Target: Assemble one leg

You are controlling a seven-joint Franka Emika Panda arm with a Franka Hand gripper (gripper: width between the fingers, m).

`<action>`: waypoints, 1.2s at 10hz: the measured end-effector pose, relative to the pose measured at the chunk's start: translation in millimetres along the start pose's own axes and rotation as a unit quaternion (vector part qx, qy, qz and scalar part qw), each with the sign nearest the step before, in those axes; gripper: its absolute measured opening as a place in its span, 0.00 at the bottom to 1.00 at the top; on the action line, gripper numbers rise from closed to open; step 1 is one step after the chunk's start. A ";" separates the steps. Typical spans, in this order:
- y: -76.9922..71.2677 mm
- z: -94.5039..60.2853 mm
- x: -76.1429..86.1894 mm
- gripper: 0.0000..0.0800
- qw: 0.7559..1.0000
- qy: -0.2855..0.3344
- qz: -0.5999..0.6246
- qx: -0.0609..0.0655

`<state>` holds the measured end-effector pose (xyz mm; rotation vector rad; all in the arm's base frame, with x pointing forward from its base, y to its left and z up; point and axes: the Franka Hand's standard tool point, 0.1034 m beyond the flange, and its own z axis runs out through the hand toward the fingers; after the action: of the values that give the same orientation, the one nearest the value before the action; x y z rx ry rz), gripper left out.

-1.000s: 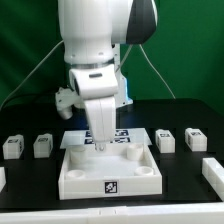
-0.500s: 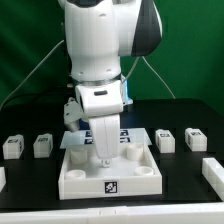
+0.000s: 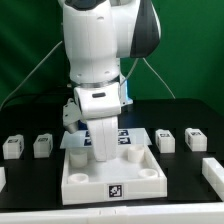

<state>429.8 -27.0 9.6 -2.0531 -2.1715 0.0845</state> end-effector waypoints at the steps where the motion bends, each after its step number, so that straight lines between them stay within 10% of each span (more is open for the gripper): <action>1: 1.7 -1.0 -0.3 0.10 1.000 -0.001 0.000 -0.004; 8: 3.8 -1.7 0.2 0.09 1.000 -0.001 0.001 -0.009; 12: 39.3 -1.2 57.2 0.09 0.999 0.017 0.021 -0.028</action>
Offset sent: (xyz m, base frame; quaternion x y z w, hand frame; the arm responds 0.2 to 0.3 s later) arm 0.0000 0.0000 0.0000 0.0000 0.0000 0.0000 1.0000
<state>466.0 32.3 9.2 -2.1135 -2.1358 -0.0046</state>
